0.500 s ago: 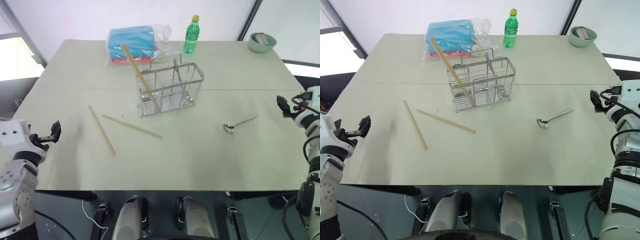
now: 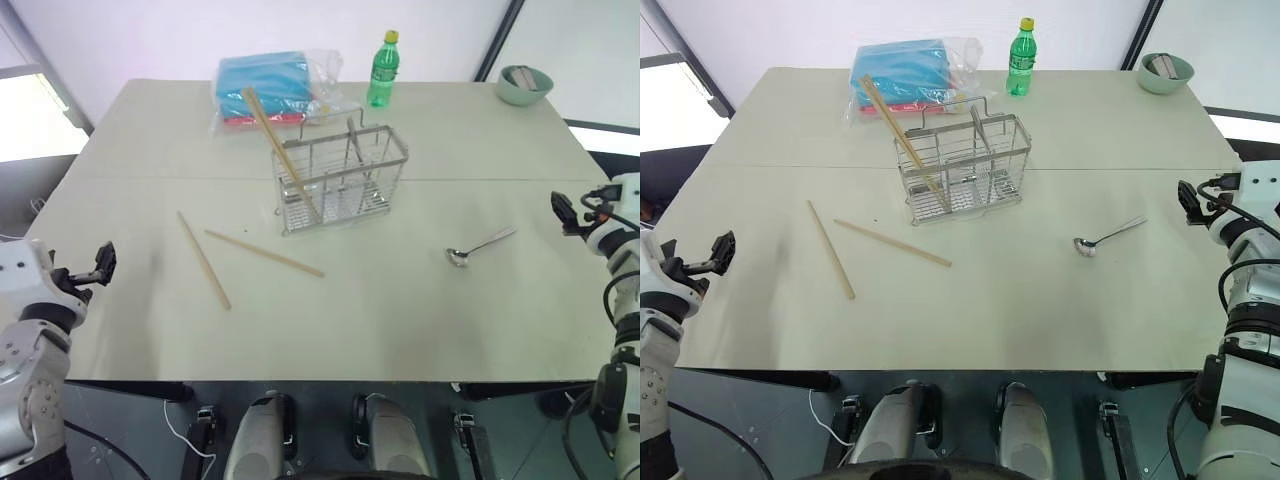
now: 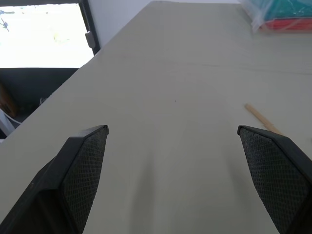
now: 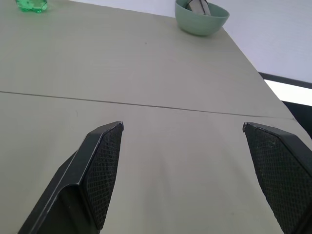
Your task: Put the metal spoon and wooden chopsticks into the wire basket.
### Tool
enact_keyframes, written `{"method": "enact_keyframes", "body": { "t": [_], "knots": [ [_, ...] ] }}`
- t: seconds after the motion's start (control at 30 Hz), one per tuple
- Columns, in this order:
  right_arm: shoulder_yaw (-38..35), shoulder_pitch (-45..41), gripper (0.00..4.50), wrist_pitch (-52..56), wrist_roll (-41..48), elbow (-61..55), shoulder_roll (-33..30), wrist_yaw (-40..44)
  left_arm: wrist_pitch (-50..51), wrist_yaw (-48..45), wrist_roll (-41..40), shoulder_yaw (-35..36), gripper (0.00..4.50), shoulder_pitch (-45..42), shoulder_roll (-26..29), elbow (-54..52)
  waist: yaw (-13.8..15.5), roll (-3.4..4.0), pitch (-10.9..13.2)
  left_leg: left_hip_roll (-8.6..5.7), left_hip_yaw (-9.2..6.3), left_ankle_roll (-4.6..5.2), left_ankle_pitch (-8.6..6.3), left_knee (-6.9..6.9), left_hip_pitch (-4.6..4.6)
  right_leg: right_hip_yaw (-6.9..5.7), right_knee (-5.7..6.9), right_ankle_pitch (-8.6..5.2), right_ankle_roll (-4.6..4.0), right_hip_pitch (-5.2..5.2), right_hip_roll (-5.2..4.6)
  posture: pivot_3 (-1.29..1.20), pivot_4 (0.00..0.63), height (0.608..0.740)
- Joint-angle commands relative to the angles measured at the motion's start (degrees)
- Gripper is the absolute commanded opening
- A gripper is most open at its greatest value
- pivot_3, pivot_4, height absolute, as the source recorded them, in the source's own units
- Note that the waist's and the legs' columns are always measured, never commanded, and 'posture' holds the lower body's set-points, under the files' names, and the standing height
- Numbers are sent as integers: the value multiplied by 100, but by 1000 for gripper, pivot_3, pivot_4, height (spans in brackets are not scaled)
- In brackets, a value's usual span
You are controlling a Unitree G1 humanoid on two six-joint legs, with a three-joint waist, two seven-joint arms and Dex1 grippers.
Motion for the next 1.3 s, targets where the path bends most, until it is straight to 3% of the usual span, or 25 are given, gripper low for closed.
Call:
{"method": "enact_keyframes", "body": {
  "t": [0.03,0.43,0.67,0.8,0.9,1.1,1.3],
  "knots": [
    [-92,-113,4042,-108,34,-107,-42,-34,-33,9,-38,171,4456,-66,128,-118,0,0,0,0,0,0,0,0,0,0,0,0,-1,0,0,0,150,707],
    [-53,-289,4042,-148,-3,3,-98,26,96,5,-137,191,4456,-341,285,-79,-1,0,0,0,0,-1,1,0,0,0,0,0,1,0,0,0,150,707],
    [606,-1368,4042,-340,-449,490,-489,1178,1312,-624,-1987,-11,4456,-1472,998,-684,-15,3,2,-1,-2,-13,8,2,0,1,3,1,2,0,1,0,150,707],
    [1439,-2174,4042,-782,-1086,878,-645,2478,1989,-1663,-2983,-971,4456,-2142,1856,-1084,-52,3,3,-1,-2,-31,19,0,0,0,1,5,9,0,3,0,150,707],
    [2057,-2671,4042,-1312,-1616,1242,-681,3315,2199,-2282,-3349,-1749,4456,-2762,2156,-1058,-104,8,5,-3,-3,-32,19,-2,2,0,-1,5,9,3,4,0,150,707],
    [3178,-3322,4042,-2227,-2701,1764,-602,4390,2297,-3212,-3470,-3087,4456,-3979,1950,-634,-134,9,7,-6,-1,-48,30,-2,2,3,4,6,11,2,10,0,150,707],
    [4168,-3606,4042,-2959,-3706,2023,-352,4952,2088,-3841,-2892,-4011,4456,-4318,1678,-211,-141,10,7,-8,0,-57,36,-1,5,5,5,5,11,3,17,0,150,707]
  ]
}}
